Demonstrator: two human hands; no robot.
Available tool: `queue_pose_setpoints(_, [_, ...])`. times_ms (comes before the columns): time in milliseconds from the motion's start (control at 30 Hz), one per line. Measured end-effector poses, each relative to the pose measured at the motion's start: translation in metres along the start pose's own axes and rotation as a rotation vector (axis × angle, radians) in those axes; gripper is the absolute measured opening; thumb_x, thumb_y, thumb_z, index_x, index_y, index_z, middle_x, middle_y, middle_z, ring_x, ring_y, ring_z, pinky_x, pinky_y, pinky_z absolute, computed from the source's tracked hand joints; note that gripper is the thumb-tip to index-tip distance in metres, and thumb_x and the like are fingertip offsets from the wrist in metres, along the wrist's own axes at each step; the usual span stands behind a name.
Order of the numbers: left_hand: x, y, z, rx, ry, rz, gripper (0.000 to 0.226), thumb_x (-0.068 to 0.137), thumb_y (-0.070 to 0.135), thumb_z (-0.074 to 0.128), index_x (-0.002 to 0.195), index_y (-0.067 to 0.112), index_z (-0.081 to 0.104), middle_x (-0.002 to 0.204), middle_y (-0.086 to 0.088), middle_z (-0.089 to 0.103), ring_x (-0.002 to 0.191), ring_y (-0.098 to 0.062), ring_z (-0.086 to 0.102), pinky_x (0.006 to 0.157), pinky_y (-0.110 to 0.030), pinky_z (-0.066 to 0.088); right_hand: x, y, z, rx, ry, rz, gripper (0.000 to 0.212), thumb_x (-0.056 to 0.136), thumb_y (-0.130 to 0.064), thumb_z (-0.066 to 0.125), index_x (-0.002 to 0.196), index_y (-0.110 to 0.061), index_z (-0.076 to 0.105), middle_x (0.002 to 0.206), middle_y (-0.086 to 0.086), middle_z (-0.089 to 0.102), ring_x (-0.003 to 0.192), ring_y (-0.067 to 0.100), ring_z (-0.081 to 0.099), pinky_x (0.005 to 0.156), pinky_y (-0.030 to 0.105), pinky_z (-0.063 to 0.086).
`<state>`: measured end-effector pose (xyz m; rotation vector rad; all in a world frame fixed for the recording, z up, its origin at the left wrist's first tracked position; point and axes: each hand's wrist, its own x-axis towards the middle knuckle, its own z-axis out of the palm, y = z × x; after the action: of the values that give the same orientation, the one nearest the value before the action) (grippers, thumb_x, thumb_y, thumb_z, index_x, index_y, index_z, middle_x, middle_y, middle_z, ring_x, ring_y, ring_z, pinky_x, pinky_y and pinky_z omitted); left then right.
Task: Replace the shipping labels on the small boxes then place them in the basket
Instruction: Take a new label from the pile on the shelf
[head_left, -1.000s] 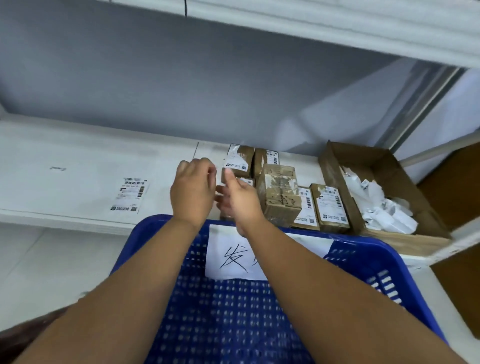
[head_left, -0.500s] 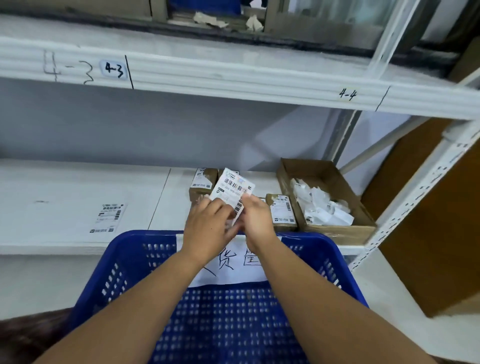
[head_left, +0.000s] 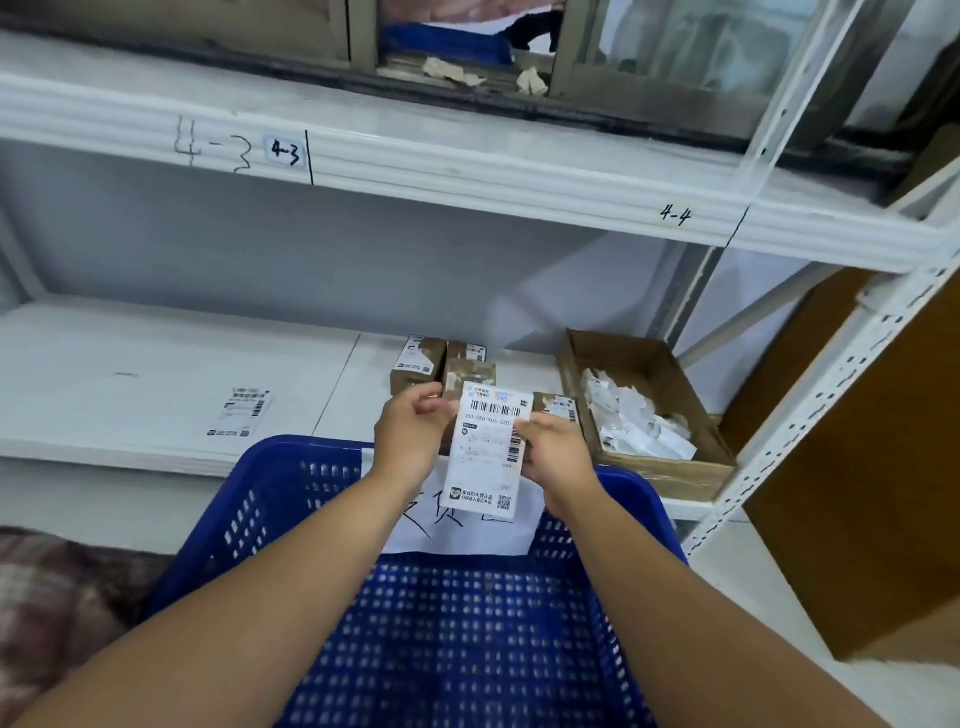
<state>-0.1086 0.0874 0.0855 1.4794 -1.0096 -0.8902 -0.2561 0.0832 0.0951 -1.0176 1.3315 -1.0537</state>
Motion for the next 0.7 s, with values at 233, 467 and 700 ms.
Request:
queue_pose_setpoints(233, [0.002,0.008,-0.010,-0.082,-0.033,-0.025,0.011,0.089,0.009,0.061,0.093,0.010,0.071,0.093,-0.008,0.072,0.090,-0.026,0.068,0.090,-0.045,0.053,-0.002,0.001,0.013,-0.088,-0.022,-0.079,0.024,0.099,-0.011,0.051,0.081,-0.013,0.067,0.087,0.003,0.074,0.091,0.027,0.069,0.088,0.044,0.054])
queue_pose_setpoints(467, [0.004,0.002,-0.023,-0.155,-0.102,-0.092,0.020,0.094,0.008,0.053,0.080,0.011,0.068,0.085,-0.007,0.072,0.081,-0.023,0.066,0.081,-0.035,0.055,0.007,0.005,0.030,-0.095,0.000,-0.183,0.019,0.099,-0.017,0.054,0.087,-0.014,0.069,0.090,0.003,0.073,0.083,0.016,0.068,0.071,0.026,0.053])
queue_pose_setpoints(700, [0.017,-0.017,-0.040,-0.096,-0.117,-0.152,0.019,0.094,0.013,0.053,0.081,0.012,0.066,0.074,0.000,0.068,0.064,-0.011,0.058,0.064,-0.023,0.044,0.022,0.023,0.041,-0.259,-0.054,-0.191,0.019,0.099,-0.016,0.054,0.104,-0.011,0.071,0.085,-0.010,0.070,0.074,-0.001,0.064,0.056,0.007,0.046])
